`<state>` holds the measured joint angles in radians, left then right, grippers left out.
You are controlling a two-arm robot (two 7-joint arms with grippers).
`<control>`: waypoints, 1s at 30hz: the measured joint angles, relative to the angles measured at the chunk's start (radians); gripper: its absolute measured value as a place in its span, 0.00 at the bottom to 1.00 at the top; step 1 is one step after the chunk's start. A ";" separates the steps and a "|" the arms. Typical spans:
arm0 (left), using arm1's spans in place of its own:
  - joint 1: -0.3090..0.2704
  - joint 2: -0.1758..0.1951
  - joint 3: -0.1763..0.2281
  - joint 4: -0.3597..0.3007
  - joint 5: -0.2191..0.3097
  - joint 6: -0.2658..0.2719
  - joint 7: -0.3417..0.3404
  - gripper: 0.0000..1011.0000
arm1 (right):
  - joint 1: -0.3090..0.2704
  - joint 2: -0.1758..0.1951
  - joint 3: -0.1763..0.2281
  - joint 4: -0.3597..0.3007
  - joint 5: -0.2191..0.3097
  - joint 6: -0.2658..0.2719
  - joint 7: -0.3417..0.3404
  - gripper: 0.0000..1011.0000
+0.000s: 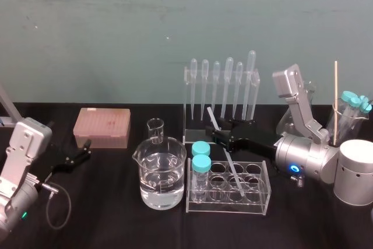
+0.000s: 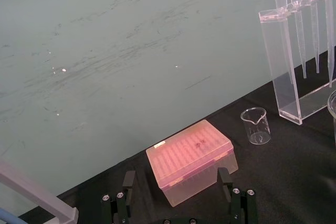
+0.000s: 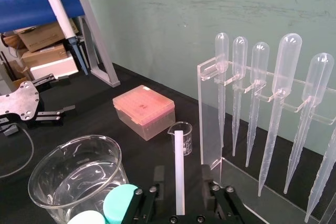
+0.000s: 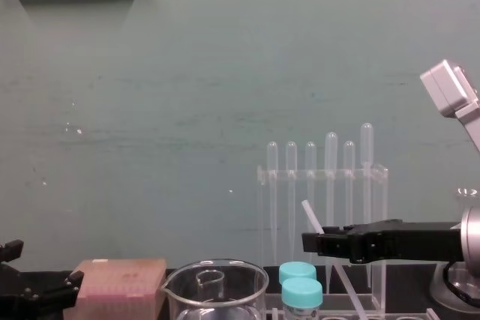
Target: Pick up the stirring rod with one hand, then place it down.
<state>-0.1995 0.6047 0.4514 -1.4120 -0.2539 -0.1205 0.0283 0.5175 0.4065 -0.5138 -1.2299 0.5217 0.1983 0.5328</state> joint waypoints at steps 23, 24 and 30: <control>0.000 0.000 0.000 0.000 0.000 0.000 0.000 0.99 | -0.012 0.000 0.006 -0.005 -0.006 -0.030 -0.010 0.07; 0.000 0.000 0.000 0.000 0.000 0.000 0.000 0.99 | -0.016 -0.001 0.009 -0.008 -0.008 -0.046 -0.014 0.07; 0.000 0.000 0.000 0.000 0.000 0.000 0.000 0.99 | -0.079 -0.009 0.052 -0.039 -0.025 -0.203 -0.038 0.07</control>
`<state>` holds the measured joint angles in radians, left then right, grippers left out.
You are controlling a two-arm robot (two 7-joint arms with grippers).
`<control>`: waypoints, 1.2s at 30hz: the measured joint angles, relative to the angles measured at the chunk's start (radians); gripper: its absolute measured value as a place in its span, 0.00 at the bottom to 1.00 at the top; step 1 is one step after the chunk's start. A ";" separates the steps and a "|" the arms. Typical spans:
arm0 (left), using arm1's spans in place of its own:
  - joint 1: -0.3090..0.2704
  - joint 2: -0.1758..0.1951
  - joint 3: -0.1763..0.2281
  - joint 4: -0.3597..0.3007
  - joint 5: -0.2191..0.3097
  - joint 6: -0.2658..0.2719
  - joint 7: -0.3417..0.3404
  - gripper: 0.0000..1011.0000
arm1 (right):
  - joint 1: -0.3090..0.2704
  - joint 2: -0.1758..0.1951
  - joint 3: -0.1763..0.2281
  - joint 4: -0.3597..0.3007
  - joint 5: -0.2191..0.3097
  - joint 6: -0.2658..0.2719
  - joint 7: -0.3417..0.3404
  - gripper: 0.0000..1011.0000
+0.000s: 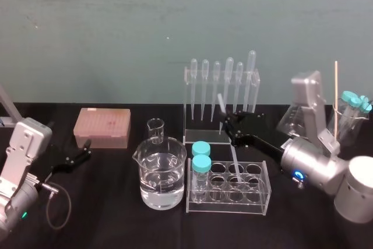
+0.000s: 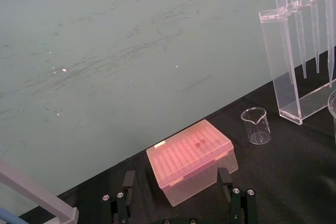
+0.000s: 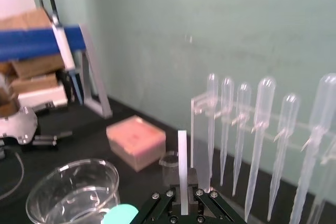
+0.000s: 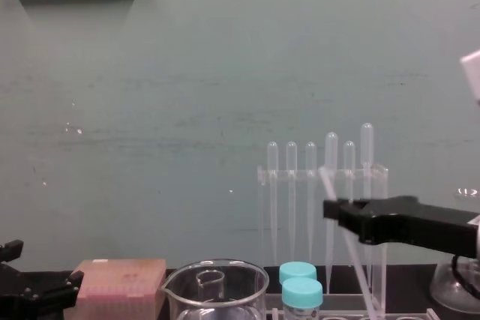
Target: Pick up the stirring rod with one hand, then place it down.
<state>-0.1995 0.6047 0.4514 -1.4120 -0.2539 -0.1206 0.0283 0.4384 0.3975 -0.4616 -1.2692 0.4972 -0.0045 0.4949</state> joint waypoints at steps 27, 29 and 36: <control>0.000 0.000 0.000 0.000 0.000 0.000 0.000 0.99 | -0.116 -0.075 0.206 -0.142 0.184 -0.273 0.089 0.07; 0.000 0.000 0.000 0.000 0.000 0.000 0.000 0.99 | -0.114 -0.068 0.207 -0.153 0.184 -0.269 0.095 0.07; 0.000 0.000 0.000 0.000 0.000 0.000 0.000 0.99 | -0.113 -0.045 0.208 -0.190 0.186 -0.265 0.105 0.07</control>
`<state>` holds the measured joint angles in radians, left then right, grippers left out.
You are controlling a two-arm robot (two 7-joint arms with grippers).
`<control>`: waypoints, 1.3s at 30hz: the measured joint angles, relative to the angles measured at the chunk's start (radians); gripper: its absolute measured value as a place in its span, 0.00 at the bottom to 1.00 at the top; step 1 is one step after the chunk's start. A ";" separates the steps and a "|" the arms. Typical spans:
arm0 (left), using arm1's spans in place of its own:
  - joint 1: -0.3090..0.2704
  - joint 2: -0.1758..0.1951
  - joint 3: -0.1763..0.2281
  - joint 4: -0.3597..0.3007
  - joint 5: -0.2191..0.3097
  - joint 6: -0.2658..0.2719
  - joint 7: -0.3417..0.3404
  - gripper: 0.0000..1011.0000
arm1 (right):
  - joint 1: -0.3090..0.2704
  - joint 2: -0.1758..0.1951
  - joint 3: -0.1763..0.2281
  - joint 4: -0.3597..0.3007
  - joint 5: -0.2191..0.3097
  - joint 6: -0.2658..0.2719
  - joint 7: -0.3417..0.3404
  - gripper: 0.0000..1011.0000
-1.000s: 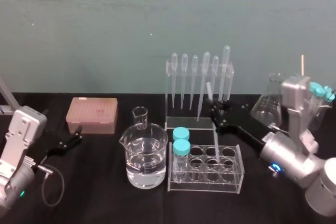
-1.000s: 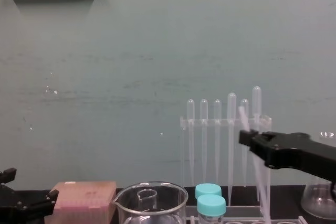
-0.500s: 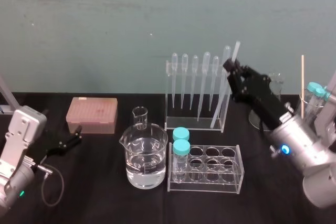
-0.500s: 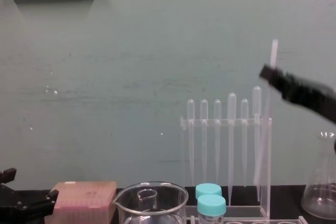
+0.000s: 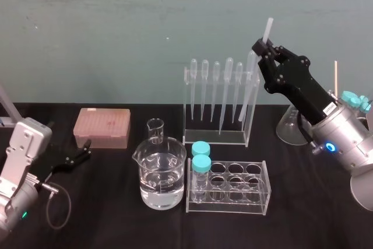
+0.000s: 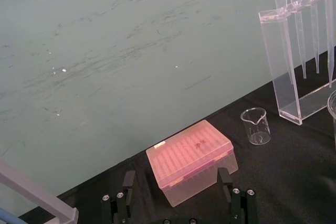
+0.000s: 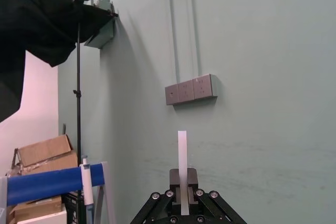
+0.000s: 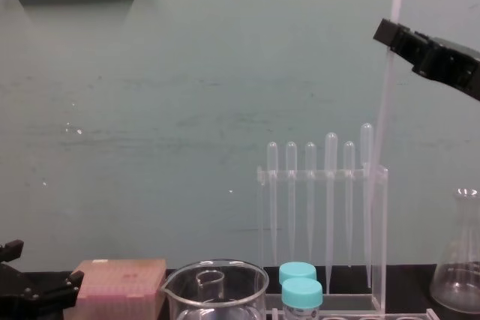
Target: Pick up the stirring rod with one hand, then place it down.
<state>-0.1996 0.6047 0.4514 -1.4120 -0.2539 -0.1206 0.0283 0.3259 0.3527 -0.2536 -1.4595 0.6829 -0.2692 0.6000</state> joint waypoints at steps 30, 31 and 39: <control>0.000 0.000 0.000 0.000 0.000 0.000 0.000 0.99 | 0.002 0.014 -0.015 0.004 -0.012 0.009 -0.005 0.07; 0.000 0.000 0.000 0.000 0.000 0.000 0.000 0.99 | 0.002 0.014 -0.015 0.004 -0.012 0.009 -0.005 0.07; 0.000 0.000 0.000 0.000 0.000 0.000 0.000 0.99 | 0.002 0.016 -0.015 0.004 -0.013 0.009 -0.005 0.07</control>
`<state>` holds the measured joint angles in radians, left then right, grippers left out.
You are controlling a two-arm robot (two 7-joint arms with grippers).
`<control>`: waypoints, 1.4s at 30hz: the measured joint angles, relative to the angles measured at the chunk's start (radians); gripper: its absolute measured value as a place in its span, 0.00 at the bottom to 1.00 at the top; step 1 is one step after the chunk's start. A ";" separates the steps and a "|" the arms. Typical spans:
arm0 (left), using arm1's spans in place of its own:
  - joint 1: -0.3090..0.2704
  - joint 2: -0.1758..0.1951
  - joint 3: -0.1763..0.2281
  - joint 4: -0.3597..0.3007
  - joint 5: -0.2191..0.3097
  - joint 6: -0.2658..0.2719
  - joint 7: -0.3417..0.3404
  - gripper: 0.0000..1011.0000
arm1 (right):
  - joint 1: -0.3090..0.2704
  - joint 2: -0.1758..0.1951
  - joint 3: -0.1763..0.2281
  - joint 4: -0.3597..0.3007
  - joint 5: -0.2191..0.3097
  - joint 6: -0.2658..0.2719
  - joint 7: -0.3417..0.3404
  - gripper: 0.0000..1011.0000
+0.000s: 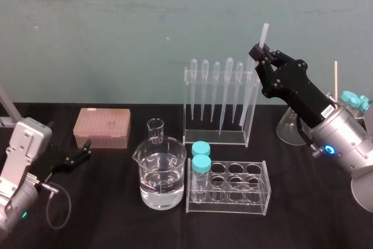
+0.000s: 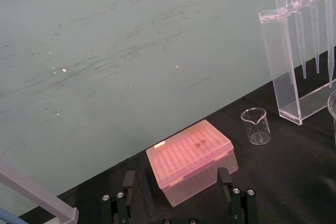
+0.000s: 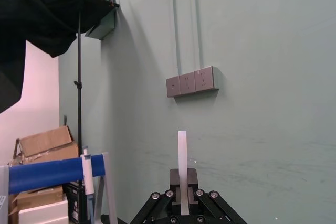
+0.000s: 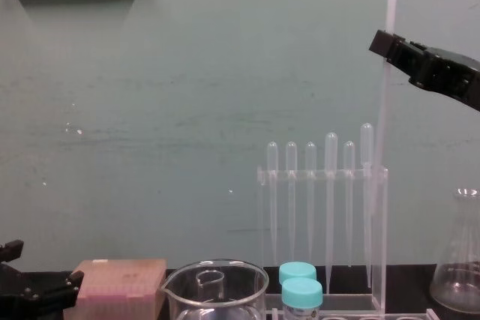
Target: Pick up the stirring rod with one hand, then place it down.
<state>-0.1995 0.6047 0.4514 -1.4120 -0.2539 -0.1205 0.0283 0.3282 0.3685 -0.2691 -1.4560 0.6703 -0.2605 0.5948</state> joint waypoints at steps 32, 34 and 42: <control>0.000 0.000 0.000 0.000 0.000 0.000 0.000 0.99 | -0.006 -0.003 -0.001 0.000 -0.003 0.002 -0.008 0.07; 0.000 0.000 0.000 0.000 0.000 0.000 0.000 0.99 | -0.006 -0.003 -0.002 0.000 -0.004 0.003 -0.009 0.07; 0.000 0.000 0.000 0.000 0.000 0.000 0.000 0.99 | -0.006 -0.004 -0.003 0.002 -0.005 0.005 -0.010 0.07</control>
<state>-0.1995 0.6047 0.4514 -1.4120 -0.2539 -0.1205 0.0283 0.3227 0.3642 -0.2723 -1.4540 0.6649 -0.2553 0.5852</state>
